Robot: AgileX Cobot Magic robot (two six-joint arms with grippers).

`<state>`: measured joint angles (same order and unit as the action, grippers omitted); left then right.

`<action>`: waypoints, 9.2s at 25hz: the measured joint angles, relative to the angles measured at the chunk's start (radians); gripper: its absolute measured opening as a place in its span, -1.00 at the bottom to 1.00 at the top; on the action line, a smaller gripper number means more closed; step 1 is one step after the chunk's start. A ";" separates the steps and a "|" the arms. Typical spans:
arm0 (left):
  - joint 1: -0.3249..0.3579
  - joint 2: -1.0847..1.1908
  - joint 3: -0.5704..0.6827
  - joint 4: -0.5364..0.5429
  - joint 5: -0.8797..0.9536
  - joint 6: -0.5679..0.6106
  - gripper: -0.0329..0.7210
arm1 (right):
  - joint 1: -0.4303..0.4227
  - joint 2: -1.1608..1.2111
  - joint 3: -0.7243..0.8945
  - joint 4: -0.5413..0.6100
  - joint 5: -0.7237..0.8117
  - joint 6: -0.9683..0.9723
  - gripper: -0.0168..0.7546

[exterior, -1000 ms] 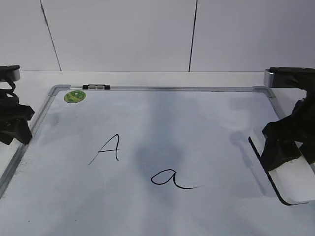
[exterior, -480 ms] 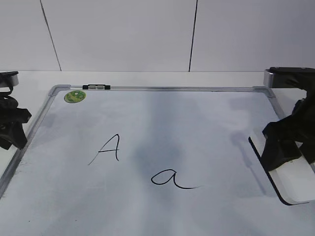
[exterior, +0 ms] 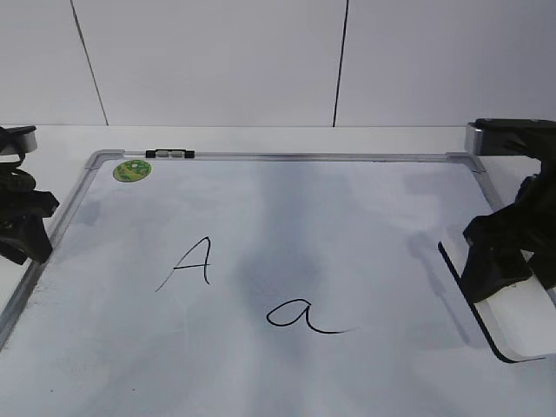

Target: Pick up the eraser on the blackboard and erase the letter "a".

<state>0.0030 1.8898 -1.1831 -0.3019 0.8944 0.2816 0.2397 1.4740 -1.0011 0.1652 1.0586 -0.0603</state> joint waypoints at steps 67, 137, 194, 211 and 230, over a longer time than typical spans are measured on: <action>0.012 0.055 -0.019 -0.014 0.021 -0.003 -0.78 | 0.325 0.449 -0.343 -0.062 0.025 -0.001 0.52; 0.010 0.053 -0.019 -0.024 0.014 -0.003 -0.78 | 0.522 0.562 -0.634 -0.244 0.151 0.079 0.52; 0.010 0.053 -0.019 -0.024 0.013 -0.003 -0.77 | -0.119 0.207 -0.105 -0.259 -0.142 0.220 0.59; 0.010 0.053 -0.019 -0.024 0.013 -0.003 -0.77 | -0.119 0.248 -0.105 -0.270 -0.172 0.220 0.75; 0.005 0.057 -0.113 -0.020 0.064 0.002 -0.23 | -0.119 0.201 -0.154 -0.270 -0.054 0.216 0.77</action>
<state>0.0078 1.9466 -1.2961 -0.3220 0.9581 0.2841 0.1206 1.6746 -1.1553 -0.1044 1.0043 0.1560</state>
